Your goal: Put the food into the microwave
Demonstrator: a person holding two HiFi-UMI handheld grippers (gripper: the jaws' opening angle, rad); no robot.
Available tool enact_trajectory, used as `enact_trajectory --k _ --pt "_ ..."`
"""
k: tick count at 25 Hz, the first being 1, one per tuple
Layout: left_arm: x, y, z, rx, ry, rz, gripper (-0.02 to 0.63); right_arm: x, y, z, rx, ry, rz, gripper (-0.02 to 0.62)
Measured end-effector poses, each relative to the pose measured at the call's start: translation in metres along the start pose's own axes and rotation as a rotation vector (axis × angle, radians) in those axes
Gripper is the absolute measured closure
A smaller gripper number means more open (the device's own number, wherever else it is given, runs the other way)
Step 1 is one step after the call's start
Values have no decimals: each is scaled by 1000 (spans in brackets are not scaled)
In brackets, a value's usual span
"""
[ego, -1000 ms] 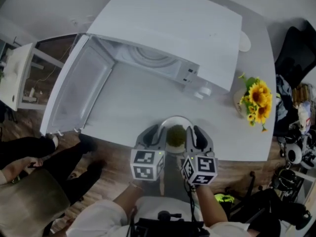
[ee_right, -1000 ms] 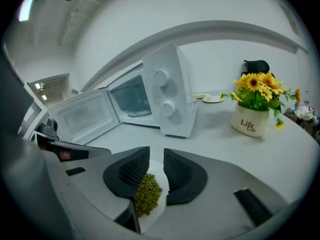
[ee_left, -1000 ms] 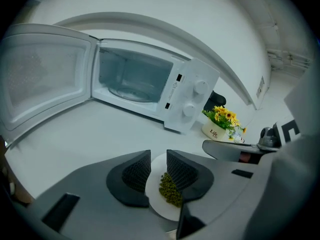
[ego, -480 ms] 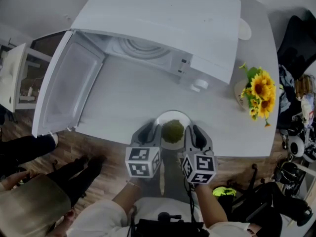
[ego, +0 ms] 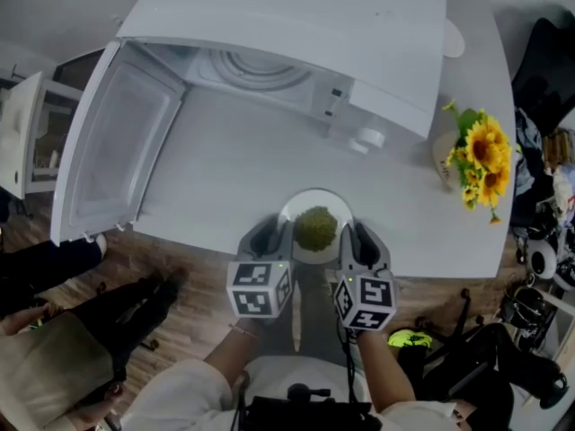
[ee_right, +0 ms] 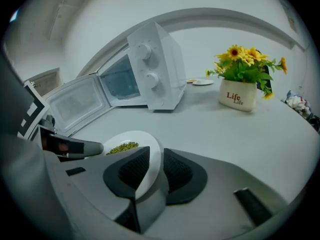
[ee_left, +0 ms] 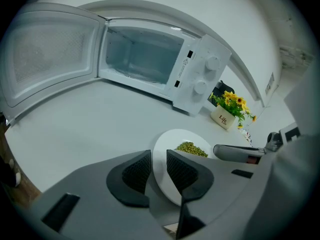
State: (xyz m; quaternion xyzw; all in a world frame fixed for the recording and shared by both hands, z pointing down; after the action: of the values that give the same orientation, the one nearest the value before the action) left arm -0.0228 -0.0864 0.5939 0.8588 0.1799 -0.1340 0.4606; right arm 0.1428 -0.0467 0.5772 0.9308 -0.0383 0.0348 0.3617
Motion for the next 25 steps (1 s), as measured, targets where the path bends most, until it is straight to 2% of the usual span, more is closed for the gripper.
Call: enact_trajectory --k 9,17,18,19,25 --pt "-2 4 -4 -15 -11 11 511 1 4 -5 -28 -11 -22 485" --pt "-1 6 -5 -12 -36 20 511 -1 6 -6 -37 -5 -8 486" --pt "-1 7 -5 -12 -38 20 512 -2 7 -5 -37 -6 -4 491" --pt "0 7 -5 -13 -40 21 511 -3 7 -5 -37 -5 -4 522" --pt "0 8 -4 -14 -46 30 512 -4 8 -4 -35 4 -22 528"
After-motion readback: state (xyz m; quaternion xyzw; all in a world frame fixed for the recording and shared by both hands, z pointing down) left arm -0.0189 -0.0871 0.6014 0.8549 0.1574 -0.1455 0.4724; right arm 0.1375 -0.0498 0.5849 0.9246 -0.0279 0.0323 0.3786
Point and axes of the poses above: the fingertips, and each gripper's own axes: y forward along the fingers, x to its right, z out of its top, the point moved 4 cm from there along -y, backward along the fingers, and after that the axes turned 10 degrees about -y, right-handed, at the moved point
